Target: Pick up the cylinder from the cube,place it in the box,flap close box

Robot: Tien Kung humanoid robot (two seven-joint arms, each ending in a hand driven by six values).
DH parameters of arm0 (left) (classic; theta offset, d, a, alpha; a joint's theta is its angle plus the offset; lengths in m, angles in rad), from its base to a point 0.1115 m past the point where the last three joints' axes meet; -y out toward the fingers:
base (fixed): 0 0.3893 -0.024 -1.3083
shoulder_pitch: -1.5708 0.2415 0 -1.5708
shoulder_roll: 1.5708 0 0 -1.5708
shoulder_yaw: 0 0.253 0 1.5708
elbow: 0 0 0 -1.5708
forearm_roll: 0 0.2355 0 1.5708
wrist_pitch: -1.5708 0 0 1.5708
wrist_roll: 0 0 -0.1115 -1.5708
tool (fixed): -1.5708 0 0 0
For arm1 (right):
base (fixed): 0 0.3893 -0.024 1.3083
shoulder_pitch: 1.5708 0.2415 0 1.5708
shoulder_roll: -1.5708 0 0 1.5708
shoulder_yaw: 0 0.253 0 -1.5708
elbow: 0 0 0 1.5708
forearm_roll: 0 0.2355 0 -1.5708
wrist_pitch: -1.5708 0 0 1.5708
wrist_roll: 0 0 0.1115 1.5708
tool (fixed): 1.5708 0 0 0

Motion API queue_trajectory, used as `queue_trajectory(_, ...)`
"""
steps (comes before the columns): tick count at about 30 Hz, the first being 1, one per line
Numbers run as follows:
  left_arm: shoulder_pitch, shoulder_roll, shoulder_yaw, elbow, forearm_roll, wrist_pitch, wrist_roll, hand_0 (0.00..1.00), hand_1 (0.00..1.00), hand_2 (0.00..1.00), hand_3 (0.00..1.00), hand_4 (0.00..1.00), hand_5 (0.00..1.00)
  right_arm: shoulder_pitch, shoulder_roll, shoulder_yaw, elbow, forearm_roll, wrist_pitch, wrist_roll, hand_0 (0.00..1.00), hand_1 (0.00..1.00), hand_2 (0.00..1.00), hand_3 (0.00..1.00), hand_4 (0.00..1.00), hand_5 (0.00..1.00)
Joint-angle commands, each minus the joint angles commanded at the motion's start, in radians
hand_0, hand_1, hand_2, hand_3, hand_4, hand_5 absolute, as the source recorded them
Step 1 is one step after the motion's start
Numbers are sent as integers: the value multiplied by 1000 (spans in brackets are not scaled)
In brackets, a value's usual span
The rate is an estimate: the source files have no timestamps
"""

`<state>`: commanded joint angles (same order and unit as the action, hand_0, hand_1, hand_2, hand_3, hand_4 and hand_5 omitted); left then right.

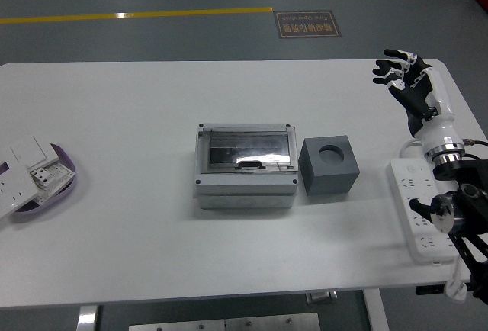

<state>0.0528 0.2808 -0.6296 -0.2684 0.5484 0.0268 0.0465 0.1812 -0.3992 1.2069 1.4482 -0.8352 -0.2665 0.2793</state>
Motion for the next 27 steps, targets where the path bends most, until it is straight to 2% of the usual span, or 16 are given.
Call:
queue_trajectory(5, 2, -1, 2, 1, -1, 0, 0, 594, 629, 621, 639, 701, 215, -2, -2, 8, 11, -12, 0, -9, 620, 622, 621, 627, 772, 166)
queue_trajectory(6, 2, -2, 3, 1, -1, 0, 0, 594, 630, 621, 639, 701, 216, -3, -3, 10, 15, -14, 0, -11, 658, 646, 651, 651, 744, 42)
queue_trajectory(11, 3, -6, 2, 1, 4, 0, 0, 594, 630, 621, 639, 701, 216, -11, -11, 21, 43, -24, -1, -18, 658, 646, 651, 651, 744, 42)
queue_trajectory(12, 3, -6, 1, 1, 5, 0, -1, 595, 630, 621, 639, 701, 216, -12, -12, 24, 47, -25, -1, -19, 666, 651, 654, 657, 662, 25)
queue_trajectory(17, -1, -5, -1, 0, 10, 0, -1, 595, 630, 621, 639, 701, 216, -19, -14, 36, 52, -25, -3, -24, 666, 651, 654, 657, 662, 25)
queue_trajectory(18, -3, -4, 0, 0, 11, 0, -1, 594, 630, 620, 639, 701, 216, -20, -14, 38, 52, -24, -3, -25, 667, 653, 652, 657, 588, 2)
queue_trajectory(27, -15, -4, -2, 0, 14, 0, -2, 595, 630, 623, 640, 702, 217, -25, -11, 49, 51, -14, -11, -22, 673, 651, 652, 656, 576, 2)
